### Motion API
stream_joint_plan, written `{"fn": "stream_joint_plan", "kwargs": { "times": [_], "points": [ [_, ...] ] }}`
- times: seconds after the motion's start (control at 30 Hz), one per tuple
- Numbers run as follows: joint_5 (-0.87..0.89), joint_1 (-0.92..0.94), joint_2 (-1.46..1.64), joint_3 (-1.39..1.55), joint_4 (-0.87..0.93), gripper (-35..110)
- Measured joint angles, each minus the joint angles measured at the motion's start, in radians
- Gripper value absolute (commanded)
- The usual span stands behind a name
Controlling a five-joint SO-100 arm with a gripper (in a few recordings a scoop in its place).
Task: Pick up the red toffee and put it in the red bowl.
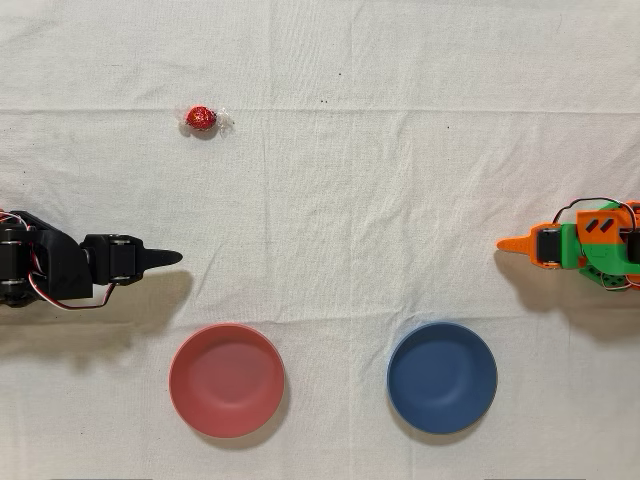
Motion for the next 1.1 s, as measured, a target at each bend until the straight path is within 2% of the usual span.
{"fn": "stream_joint_plan", "kwargs": {
  "times": [0.53, 0.7, 1.1],
  "points": [
    [-0.02, 0.0, 0.0, 0.0, 0.0, 1],
    [-0.138, 0.0, 0.0, -0.006, 0.003, 1],
    [-0.21, -0.035, 0.011, -0.199, 0.215, 1]
  ]
}}
